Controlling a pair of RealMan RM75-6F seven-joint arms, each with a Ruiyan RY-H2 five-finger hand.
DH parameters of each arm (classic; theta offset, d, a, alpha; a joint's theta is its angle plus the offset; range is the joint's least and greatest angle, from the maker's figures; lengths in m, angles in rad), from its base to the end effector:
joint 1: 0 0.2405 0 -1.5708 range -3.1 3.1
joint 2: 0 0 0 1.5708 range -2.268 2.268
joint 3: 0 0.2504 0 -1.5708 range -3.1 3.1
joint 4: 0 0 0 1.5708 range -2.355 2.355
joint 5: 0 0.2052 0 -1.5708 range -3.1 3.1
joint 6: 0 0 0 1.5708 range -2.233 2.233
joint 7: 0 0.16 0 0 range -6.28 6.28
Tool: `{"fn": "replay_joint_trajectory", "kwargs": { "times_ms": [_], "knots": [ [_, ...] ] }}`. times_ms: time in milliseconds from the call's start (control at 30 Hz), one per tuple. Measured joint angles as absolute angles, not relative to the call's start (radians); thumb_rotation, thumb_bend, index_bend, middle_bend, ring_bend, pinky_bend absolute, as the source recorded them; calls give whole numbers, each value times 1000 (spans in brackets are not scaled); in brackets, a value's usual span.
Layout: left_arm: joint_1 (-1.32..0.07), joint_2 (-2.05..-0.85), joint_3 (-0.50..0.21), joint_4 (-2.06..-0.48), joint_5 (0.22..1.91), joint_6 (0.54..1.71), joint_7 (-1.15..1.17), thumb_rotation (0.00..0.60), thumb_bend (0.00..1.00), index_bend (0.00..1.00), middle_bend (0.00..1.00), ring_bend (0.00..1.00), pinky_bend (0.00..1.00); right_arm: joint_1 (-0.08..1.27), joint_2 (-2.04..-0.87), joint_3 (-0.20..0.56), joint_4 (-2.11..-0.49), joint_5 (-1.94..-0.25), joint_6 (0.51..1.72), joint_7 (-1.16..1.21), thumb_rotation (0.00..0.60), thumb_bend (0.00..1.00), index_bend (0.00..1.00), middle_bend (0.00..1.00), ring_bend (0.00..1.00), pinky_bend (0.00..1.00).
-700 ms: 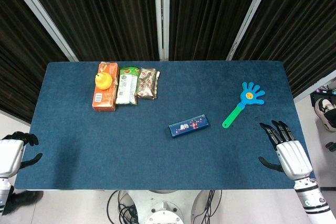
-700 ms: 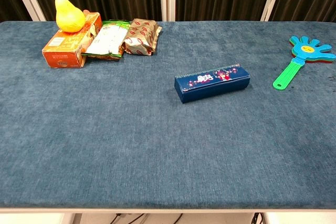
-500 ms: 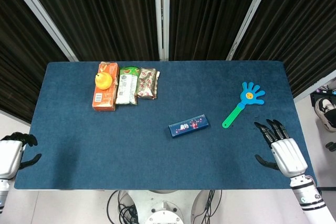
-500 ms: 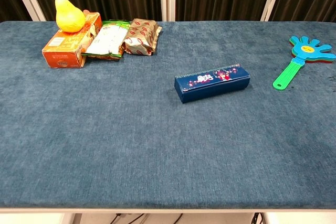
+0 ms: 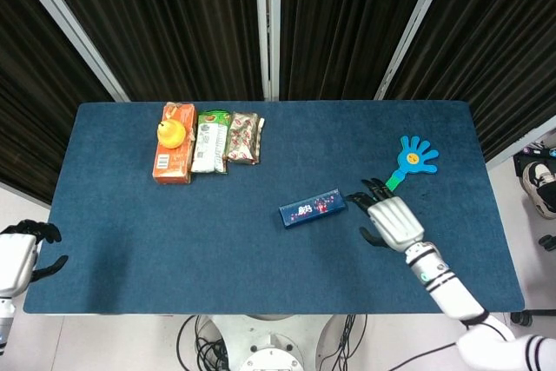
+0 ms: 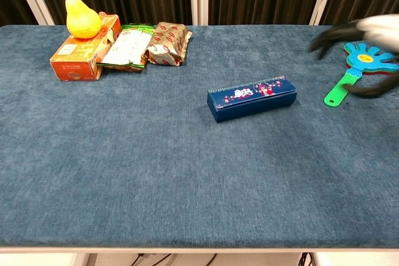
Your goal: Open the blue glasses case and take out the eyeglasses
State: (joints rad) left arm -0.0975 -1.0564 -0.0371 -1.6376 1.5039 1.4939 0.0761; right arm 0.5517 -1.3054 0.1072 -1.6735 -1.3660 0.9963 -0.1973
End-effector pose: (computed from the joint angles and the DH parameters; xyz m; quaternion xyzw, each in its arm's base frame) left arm -0.3010 0.1974 0.1775 -0.6182 -0.3492 -0.3599 0.6053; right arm -0.1805 -0.3015 0.0375 0.7537 -0.3772 0.3694 0.3914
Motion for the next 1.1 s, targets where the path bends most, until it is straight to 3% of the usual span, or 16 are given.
{"fn": "replay_joint_trajectory", "kwargs": {
  "times_ms": [200, 400, 700, 1100],
  "knots": [
    [-99, -1055, -38, -1637, 1503, 1490, 71, 600, 165, 538, 533, 391, 521, 666, -1451, 164, -1593, -1222, 899, -327, 600, 351, 215, 263, 19, 0],
    [-100, -1054, -39, -1637, 1503, 1488, 67, 600, 164, 538, 533, 391, 521, 727, -1517, 182, -1531, -1118, 848, -408, 600, 366, 225, 267, 19, 0],
    [-100, -1054, -40, -1638, 1502, 1485, 68, 600, 164, 538, 533, 391, 521, 771, -1550, 173, -1484, -1045, 825, -451, 600, 420, 245, 274, 20, 0],
    [-101, -1052, -40, -1639, 1501, 1482, 66, 600, 164, 538, 533, 391, 520, 796, -1569, 169, -1445, -1031, 833, -442, 600, 419, 248, 274, 20, 0]
  ]
}}
